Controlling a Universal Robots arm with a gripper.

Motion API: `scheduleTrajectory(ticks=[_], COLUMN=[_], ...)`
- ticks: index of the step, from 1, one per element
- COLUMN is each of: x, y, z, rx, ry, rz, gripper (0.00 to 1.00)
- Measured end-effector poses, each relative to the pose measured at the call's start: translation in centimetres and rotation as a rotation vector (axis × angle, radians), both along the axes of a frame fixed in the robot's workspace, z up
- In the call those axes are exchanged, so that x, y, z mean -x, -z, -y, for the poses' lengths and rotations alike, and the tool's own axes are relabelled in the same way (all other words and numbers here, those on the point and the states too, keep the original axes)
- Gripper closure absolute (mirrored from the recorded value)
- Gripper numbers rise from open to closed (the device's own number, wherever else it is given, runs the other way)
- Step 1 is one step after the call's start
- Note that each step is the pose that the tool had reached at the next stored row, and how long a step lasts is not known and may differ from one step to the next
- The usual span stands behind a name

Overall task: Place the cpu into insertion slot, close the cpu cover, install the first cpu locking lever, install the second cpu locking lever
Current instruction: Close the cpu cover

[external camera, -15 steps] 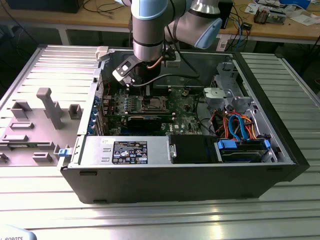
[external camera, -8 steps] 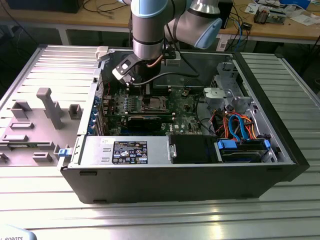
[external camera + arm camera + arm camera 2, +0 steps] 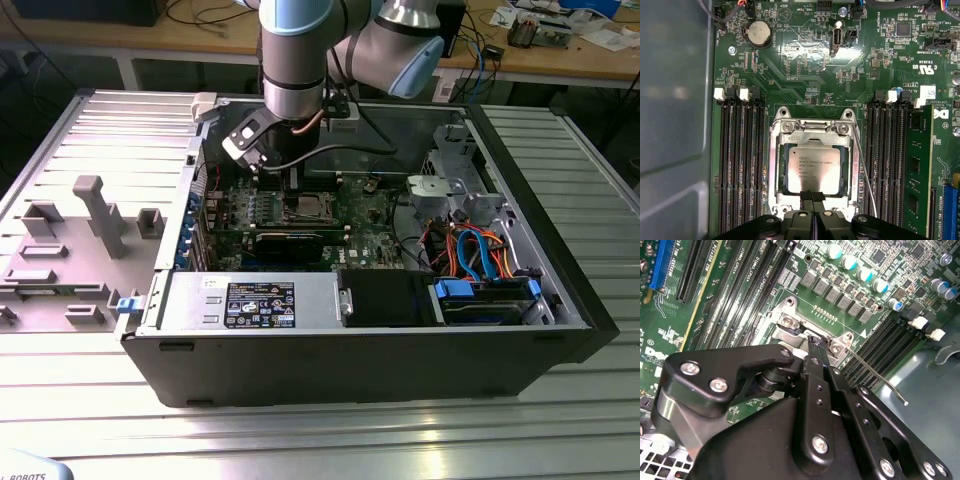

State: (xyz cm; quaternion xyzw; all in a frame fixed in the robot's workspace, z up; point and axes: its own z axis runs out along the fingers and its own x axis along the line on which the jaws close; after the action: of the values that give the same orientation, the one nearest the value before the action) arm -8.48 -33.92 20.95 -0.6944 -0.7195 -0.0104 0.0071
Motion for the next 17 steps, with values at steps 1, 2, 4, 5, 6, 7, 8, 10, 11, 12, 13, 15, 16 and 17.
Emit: scheduleTrajectory(ticks=[1, 2, 4, 5, 6, 7, 8, 10, 11, 12, 13, 15, 16, 17], x=[0.0, 0.01, 0.02, 0.01, 0.02, 0.02, 0.02, 0.01, 0.02, 0.01, 0.02, 0.02, 0.01, 0.02], y=[0.04, 0.12, 0.32, 0.37, 0.41, 0.43, 0.45, 0.46, 0.46, 0.46, 0.46, 0.44, 0.37, 0.27], z=[0.0, 0.0, -0.01, -0.01, 0.0, 0.01, 0.0, 0.0, 0.0, 0.0, -0.01, -0.01, -0.01, -0.01], rx=[0.0, 0.0, 0.0, 0.0, 0.0003, 0.0005, 0.0003, 0.0001, 0.0001, 0.0, 0.0, -0.0002, -0.0006, -0.0001], ry=[0.0, 0.0, 0.0, 0.0, 0.0, 0.0, 0.0, 0.0, 0.0, 0.0, 0.0, 0.0, 0.0, 0.0], rz=[-0.0002, -0.0009, -0.0023, -0.0028, -0.0034, -0.0038, -0.0037, -0.0035, -0.0034, -0.0034, -0.0034, -0.0032, -0.0029, -0.0033], gripper=[0.89, 0.89, 0.89, 0.89, 0.89, 0.89, 0.89, 0.89, 0.89, 0.89, 0.89, 0.89, 0.89, 0.89])
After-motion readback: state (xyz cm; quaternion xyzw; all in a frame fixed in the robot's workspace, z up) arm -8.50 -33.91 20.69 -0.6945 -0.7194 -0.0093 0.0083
